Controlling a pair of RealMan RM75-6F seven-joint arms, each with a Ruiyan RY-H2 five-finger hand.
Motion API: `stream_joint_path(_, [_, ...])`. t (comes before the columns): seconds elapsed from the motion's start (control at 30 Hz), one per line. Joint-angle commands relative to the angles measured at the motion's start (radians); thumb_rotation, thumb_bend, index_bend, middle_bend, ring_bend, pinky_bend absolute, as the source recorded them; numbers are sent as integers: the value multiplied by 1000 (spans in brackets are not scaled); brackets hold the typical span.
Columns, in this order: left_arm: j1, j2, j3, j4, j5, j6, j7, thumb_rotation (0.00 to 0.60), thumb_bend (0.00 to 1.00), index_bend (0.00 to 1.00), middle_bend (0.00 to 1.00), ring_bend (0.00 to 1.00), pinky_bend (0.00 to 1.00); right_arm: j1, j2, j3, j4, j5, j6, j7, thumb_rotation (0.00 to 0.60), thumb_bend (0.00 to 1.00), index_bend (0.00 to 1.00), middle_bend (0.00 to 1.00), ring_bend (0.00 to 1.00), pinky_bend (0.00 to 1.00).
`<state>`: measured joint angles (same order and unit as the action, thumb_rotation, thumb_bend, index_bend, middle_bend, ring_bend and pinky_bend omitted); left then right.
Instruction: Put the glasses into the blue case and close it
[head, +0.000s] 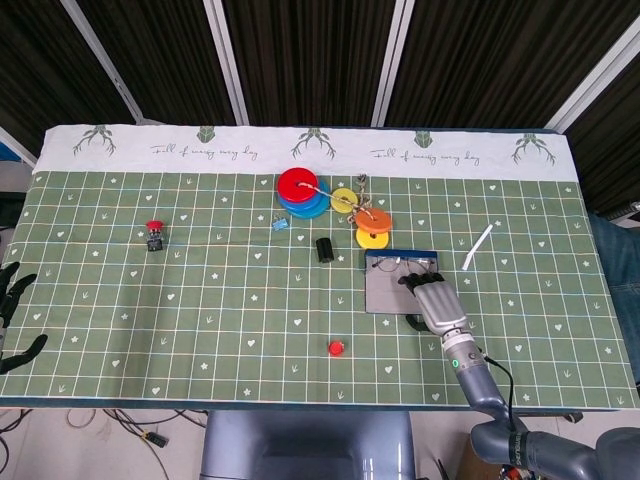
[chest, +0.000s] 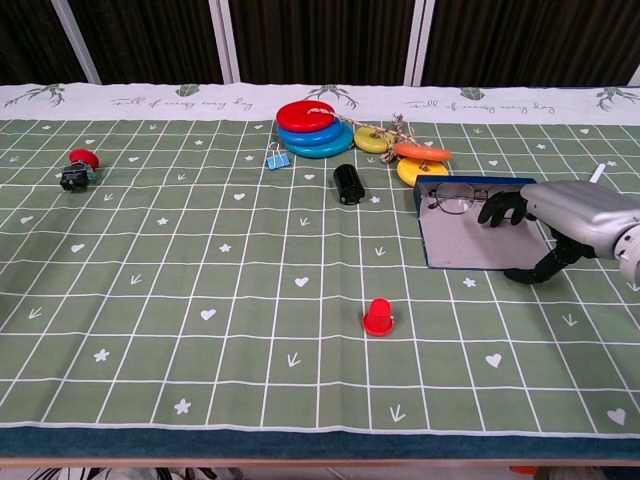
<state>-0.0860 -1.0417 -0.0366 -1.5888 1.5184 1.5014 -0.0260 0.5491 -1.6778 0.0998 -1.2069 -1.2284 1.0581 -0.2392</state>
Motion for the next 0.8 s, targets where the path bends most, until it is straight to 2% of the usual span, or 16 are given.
stream_joint_path(0.03, [0, 0, 0, 0, 0, 1, 0, 600, 232, 120, 0, 0, 0, -1, 0, 1, 1, 0, -3, -3, 600, 349, 292, 294, 279, 258])
stream_joint_path(0.47, [1, 1, 0, -3, 0, 0, 3, 600, 232, 120, 0, 0, 0, 1, 16, 12, -22, -4, -21, -4, 600, 500, 354, 319, 306, 258])
stream_joint_path(0.8, [1, 4, 1, -8, -5, -5, 9, 600, 232, 119, 0, 0, 0, 3, 20, 25, -26, -11, -22, 6, 600, 506, 385, 339, 321, 258])
